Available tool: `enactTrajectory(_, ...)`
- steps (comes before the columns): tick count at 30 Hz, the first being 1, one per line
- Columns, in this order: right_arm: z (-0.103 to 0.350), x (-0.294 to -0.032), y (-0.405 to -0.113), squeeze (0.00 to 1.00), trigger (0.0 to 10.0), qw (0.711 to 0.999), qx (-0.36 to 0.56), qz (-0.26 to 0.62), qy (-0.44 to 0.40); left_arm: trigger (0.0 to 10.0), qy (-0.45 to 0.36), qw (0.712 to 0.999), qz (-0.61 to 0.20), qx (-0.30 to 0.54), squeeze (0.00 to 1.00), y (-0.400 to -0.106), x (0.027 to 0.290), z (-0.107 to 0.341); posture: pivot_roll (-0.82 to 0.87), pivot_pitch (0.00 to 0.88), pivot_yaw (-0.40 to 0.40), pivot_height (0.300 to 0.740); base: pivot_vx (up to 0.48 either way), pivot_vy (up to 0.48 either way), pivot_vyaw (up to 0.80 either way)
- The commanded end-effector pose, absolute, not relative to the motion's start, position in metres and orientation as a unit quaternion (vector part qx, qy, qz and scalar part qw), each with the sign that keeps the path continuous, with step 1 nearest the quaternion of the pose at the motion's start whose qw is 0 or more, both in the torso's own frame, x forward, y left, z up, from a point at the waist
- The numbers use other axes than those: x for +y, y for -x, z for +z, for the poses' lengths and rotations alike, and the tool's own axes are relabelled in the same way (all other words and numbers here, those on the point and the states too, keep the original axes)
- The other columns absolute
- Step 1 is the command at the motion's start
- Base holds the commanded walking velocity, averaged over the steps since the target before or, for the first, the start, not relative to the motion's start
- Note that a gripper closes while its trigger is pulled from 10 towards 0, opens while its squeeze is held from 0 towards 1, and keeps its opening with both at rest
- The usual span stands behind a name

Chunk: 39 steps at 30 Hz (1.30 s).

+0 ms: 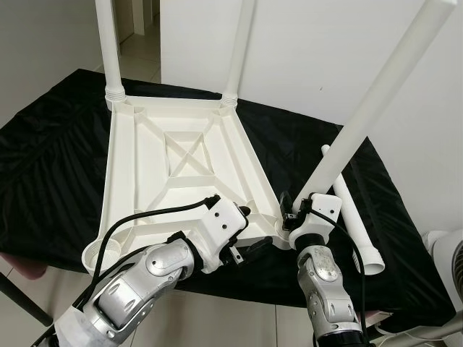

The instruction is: Building children table

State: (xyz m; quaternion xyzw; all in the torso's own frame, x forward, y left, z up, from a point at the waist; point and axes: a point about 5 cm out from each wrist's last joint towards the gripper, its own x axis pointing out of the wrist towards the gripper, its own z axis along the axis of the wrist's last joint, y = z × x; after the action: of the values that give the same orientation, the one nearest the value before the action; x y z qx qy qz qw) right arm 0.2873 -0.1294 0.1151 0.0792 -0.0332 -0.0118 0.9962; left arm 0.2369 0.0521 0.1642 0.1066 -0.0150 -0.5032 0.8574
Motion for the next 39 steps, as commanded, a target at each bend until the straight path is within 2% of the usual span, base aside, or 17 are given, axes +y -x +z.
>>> enactTrajectory(1,0.099,-0.119,-0.281,1.0,10.0,0.993,0.004,-0.017,-0.113,10.0,-0.113,0.821,-0.56,-0.008,0.0,-0.232,0.047,0.163,0.0,0.033,-0.133,0.74,0.0,0.0,0.0)
enactTrajectory(7,0.11,-0.125,-0.283,1.0,10.0,0.995,-0.027,0.027,-0.089,10.0,-0.12,0.828,-0.547,0.003,0.0,-0.234,0.047,0.16,0.0,0.025,-0.133,0.74,0.0,0.0,0.0)
enactTrajectory(8,0.111,-0.128,-0.283,0.92,10.0,0.995,-0.03,0.036,-0.084,10.0,-0.122,0.83,-0.544,0.004,0.0,-0.235,0.047,0.16,0.0,0.018,-0.135,0.74,0.0,0.0,0.0)
enactTrajectory(10,0.111,-0.128,-0.283,0.92,10.0,0.995,-0.03,0.036,-0.084,10.0,-0.122,0.83,-0.544,0.004,0.0,-0.235,0.047,0.16,0.0,0.018,-0.135,0.74,0.0,0.0,0.0)
enactTrajectory(11,0.112,-0.133,-0.284,0.56,10.0,0.995,-0.032,0.046,-0.079,10.0,-0.122,0.83,-0.543,0.009,0.0,-0.235,0.047,0.159,0.0,0.018,-0.135,0.74,0.0,0.0,0.0)
enactTrajectory(12,0.114,-0.139,-0.286,0.0,10.0,0.995,-0.035,0.063,-0.069,10.0,-0.122,0.832,-0.542,0.01,0.0,-0.236,0.046,0.159,0.0,0.014,-0.136,0.74,0.0,0.0,0.0)
enactTrajectory(15,0.116,-0.145,-0.287,0.0,10.0,0.994,-0.037,0.082,-0.056,10.0,-0.121,0.833,-0.54,0.013,0.0,-0.237,0.046,0.159,0.0,0.013,-0.135,0.74,0.0,0.0,0.0)
enactTrajectory(21,0.123,-0.166,-0.293,0.0,10.0,0.984,-0.042,0.174,0.0,10.0,-0.125,0.835,-0.536,0.014,0.0,-0.238,0.044,0.16,0.0,0.003,-0.132,0.74,0.0,0.0,0.0)
enactTrajectory(31,0.122,-0.182,-0.303,0.0,10.0,0.969,-0.019,0.241,0.042,10.0,-0.126,0.838,-0.53,0.035,0.0,-0.242,0.043,0.154,0.0,0.0,-0.127,0.74,0.0,0.0,0.0)
enactTrajectory(32,0.122,-0.182,-0.304,0.0,5.3,0.968,-0.018,0.246,0.042,10.0,-0.125,0.837,-0.531,0.036,0.0,-0.241,0.042,0.153,0.0,0.0,-0.129,0.74,0.0,0.0,0.0)
enactTrajectory(33,0.122,-0.182,-0.304,0.0,5.3,0.968,-0.018,0.246,0.042,10.0,-0.125,0.837,-0.531,0.036,0.0,-0.241,0.042,0.153,0.0,0.0,-0.129,0.74,0.0,0.0,0.0)
enactTrajectory(34,0.121,-0.181,-0.305,0.0,4.6,0.967,-0.017,0.25,0.045,10.0,-0.125,0.836,-0.533,0.036,0.0,-0.241,0.041,0.153,0.0,0.0,-0.128,0.74,0.0,0.0,0.0)
enactTrajectory(35,0.121,-0.181,-0.305,0.0,4.6,0.967,-0.017,0.25,0.045,10.0,-0.125,0.836,-0.533,0.036,0.0,-0.241,0.041,0.153,0.0,0.0,-0.128,0.74,0.0,0.0,0.0)
enactTrajectory(36,0.12,-0.181,-0.306,0.0,3.9,0.966,-0.015,0.255,0.045,10.0,-0.124,0.836,-0.533,0.036,0.0,-0.241,0.04,0.153,0.0,0.0,-0.128,0.74,0.0,0.0,0.0)
enactTrajectory(37,0.12,-0.181,-0.306,0.0,3.9,0.966,-0.015,0.255,0.045,10.0,-0.124,0.836,-0.533,0.036,0.0,-0.241,0.04,0.153,0.0,0.0,-0.128,0.74,0.0,0.0,0.0)
enactTrajectory(38,0.12,-0.18,-0.307,0.0,2.3,0.964,-0.013,0.261,0.045,10.0,-0.123,0.836,-0.533,0.036,0.0,-0.241,0.04,0.153,0.0,0.0,-0.13,0.74,0.0,0.0,0.0)
enactTrajectory(39,0.119,-0.179,-0.307,0.0,0.0,0.964,-0.011,0.264,0.045,10.0,-0.123,0.836,-0.533,0.035,0.0,-0.241,0.04,0.154,0.0,0.0,-0.131,0.74,0.0,0.0,0.0)
